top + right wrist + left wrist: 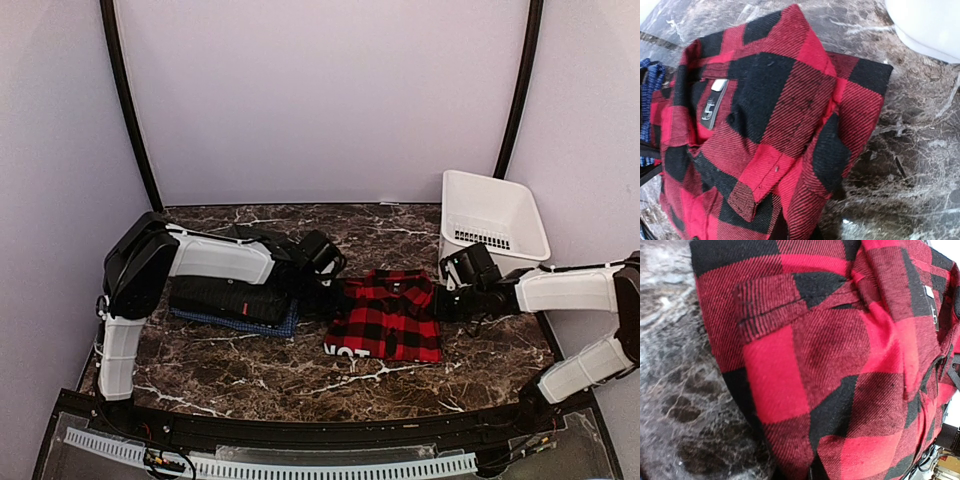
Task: Fold and stack the long sleeve shirts
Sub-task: Pick up the square-folded shirt from the center of the board, then place the square-folded shirt on the square-folded shirt.
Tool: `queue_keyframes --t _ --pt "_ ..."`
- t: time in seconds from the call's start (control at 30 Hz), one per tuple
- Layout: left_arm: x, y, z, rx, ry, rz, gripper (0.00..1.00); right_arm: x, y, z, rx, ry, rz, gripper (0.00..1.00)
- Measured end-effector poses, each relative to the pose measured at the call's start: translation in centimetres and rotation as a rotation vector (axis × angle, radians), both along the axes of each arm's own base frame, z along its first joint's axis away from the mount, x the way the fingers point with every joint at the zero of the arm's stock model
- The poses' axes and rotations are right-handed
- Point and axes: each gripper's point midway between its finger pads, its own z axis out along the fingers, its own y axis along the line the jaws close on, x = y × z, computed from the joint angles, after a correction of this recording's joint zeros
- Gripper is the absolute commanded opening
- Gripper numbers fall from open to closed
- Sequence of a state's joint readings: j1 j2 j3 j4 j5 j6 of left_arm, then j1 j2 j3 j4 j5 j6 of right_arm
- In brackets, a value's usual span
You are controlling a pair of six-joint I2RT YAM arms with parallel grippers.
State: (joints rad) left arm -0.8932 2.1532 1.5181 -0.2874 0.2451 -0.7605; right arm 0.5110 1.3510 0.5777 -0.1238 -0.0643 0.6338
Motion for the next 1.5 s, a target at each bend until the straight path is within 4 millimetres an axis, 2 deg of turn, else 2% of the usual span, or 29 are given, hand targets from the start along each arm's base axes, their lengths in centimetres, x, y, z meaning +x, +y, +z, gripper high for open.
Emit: queue_keyframes --t 0.17,0.47,0.6,0.77,0.83,0.97,1.13,1.2,1.37,1.5 --pt "0.2 0.3 1.8 0.002 -0.033 0.011 0.00 0.0 0.8 2.3 0.024 -0.033 0.022 0.00" --pt "0.6 1.2 8.0 -0.039 -0.131 0.029 0.00 0.6 2.5 7.5 0.087 -0.125 0.058 0.00" --pt "0.5 1.8 10.0 -0.041 -0.159 0.032 0.00 0.9 3.5 9.6 0.113 -0.148 0.079 0.00" --pt "0.7 2.4 12.7 -0.044 -0.198 0.036 0.00 1.4 6.0 14.3 0.169 -0.215 0.129 0.00" --pt "1.0 3.2 14.0 -0.044 -0.214 0.047 0.00 1.5 7.5 16.6 0.201 -0.251 0.156 0.00" --pt "1.5 5.4 16.7 -0.042 -0.242 0.066 0.00 1.7 10.5 19.3 0.254 -0.288 0.203 0.00" --pt "3.1 10.0 19.7 -0.034 -0.276 0.120 0.00 2.4 14.8 20.6 0.304 -0.295 0.249 0.00" --pt "3.9 12.2 20.8 -0.025 -0.291 0.148 0.00 2.6 17.3 21.1 0.331 -0.298 0.276 0.00" --pt "5.0 17.0 22.2 0.021 -0.316 0.199 0.00 2.7 23.2 22.0 0.389 -0.306 0.336 0.00" --pt "5.6 20.9 22.2 0.073 -0.313 0.240 0.00 2.7 27.9 22.3 0.427 -0.308 0.381 0.00"
